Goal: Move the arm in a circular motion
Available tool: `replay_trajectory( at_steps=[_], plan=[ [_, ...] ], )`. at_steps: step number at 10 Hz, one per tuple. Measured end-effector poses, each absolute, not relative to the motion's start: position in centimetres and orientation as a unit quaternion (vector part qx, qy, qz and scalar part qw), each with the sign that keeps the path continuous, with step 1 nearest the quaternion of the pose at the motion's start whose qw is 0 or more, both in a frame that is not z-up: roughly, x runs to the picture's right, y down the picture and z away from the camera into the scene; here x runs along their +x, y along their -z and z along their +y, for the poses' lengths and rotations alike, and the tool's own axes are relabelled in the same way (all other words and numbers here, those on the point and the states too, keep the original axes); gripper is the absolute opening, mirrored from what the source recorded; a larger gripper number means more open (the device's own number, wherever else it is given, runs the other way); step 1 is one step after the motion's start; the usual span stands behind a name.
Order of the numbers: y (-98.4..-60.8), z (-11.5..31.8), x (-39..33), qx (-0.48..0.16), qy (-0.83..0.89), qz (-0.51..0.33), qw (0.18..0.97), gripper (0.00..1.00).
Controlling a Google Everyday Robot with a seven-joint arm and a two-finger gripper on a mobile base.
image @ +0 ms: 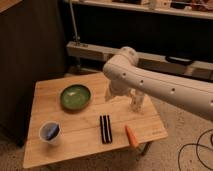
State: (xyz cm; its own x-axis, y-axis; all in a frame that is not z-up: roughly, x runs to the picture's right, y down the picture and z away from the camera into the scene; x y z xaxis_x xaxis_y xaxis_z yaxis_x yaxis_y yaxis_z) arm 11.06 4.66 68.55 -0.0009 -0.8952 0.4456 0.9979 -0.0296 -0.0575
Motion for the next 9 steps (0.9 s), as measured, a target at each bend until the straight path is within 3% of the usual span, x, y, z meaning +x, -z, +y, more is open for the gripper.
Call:
replay_trajectory(
  at_steps=[4, 9],
  plan=[
    [-64.1, 10.8, 19.8, -0.193, 0.662, -0.125, 0.713, 0.76],
    [-59.2, 16.5, 17.8, -0.162, 0.692, -0.161, 0.685, 0.76]
  ],
)
